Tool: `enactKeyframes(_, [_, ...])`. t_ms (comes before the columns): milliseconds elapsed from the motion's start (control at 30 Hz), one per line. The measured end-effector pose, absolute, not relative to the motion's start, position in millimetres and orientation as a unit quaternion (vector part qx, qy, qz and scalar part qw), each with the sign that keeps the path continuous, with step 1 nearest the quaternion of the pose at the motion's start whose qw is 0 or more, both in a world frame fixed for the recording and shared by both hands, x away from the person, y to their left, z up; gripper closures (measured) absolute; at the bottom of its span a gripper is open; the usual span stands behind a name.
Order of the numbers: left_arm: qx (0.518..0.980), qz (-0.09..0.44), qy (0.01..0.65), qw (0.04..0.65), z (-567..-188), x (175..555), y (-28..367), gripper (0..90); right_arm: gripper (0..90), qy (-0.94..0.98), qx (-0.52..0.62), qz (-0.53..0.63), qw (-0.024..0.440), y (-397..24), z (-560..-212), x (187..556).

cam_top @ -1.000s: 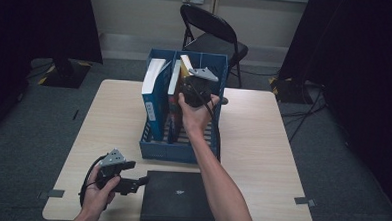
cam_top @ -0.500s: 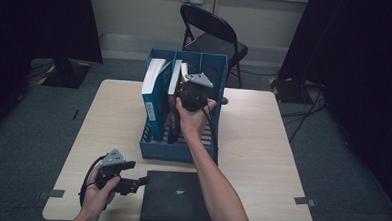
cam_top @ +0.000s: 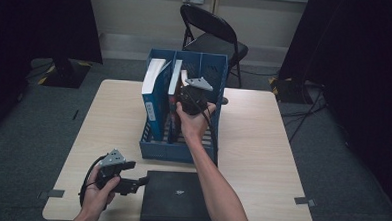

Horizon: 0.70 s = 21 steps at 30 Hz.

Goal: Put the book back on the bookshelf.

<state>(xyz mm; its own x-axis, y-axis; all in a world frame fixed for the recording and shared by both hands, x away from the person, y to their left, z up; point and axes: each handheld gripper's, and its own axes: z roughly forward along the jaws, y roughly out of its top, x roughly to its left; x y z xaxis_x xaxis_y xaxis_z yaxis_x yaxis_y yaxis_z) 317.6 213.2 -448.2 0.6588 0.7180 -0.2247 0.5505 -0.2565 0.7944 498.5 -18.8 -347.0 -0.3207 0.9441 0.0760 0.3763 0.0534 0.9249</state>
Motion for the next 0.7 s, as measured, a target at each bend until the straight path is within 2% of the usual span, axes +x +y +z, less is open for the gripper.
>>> enactKeyframes(500, [0.79, 0.091, 0.4, 0.455, -448.5, 316.9, 209.3, 18.2, 61.2, 0.675, 0.493, 0.474, 0.277, -24.9, -340.4, 483.7])
enactKeyframes(700, [0.79, 0.091, 0.4, 0.455, -448.6, 316.6, 209.8, 18.3, 66.4, 0.676, 0.509, 0.457, 0.276, -27.0, -339.1, 478.5])
